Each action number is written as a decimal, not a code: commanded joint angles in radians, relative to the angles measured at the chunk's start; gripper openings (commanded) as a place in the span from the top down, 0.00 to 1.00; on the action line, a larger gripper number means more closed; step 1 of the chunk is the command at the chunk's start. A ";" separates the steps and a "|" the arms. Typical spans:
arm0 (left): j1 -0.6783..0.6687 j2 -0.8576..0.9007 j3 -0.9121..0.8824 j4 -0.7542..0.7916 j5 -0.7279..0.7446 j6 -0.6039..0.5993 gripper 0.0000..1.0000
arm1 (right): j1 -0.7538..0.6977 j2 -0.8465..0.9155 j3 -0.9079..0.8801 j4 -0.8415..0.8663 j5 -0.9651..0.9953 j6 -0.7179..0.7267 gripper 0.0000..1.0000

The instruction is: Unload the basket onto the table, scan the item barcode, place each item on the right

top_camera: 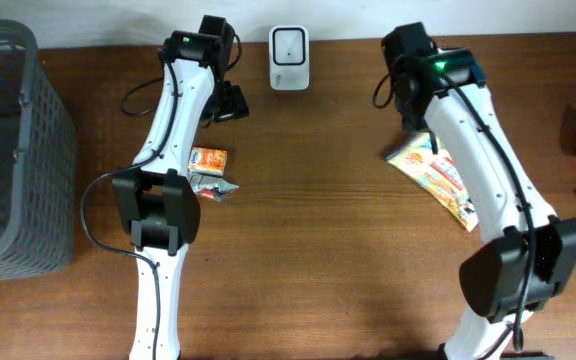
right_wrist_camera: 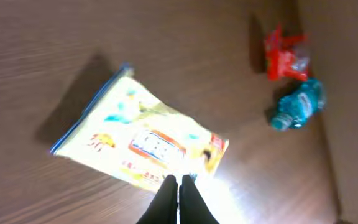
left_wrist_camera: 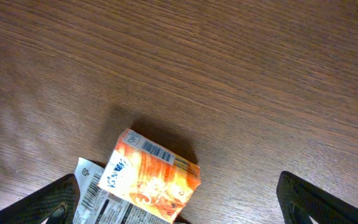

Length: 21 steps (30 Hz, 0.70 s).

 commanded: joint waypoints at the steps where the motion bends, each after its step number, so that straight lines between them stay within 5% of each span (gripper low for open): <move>1: 0.001 -0.014 -0.002 -0.001 0.021 -0.005 0.01 | 0.009 0.010 -0.008 -0.027 0.070 0.068 0.96; 5: 0.000 -0.014 -0.002 -0.002 0.180 0.123 0.01 | 0.007 0.010 -0.042 0.039 -0.115 -0.073 0.85; 6: 0.000 -0.014 -0.002 -0.002 0.179 0.122 0.01 | 0.007 0.016 -0.116 0.131 -0.185 -0.213 0.56; 7: 0.000 -0.014 -0.002 -0.002 0.179 0.122 0.01 | 0.006 0.032 -0.173 0.182 -0.181 -0.226 0.12; 8: 0.000 -0.014 -0.002 -0.001 0.179 0.122 0.01 | 0.006 0.045 -0.196 0.208 -0.181 -0.238 0.01; 18: 0.000 -0.014 -0.002 -0.011 0.179 0.122 0.01 | -0.173 0.296 -0.226 0.354 -0.111 -0.196 0.02; 20: 0.000 -0.014 -0.002 -0.012 0.179 0.122 0.01 | -0.173 0.303 -0.228 0.381 -0.118 -0.195 0.11; 21: 0.000 -0.014 -0.002 -0.012 0.179 0.122 0.01 | -0.173 0.306 -0.233 0.394 -0.122 -0.195 0.27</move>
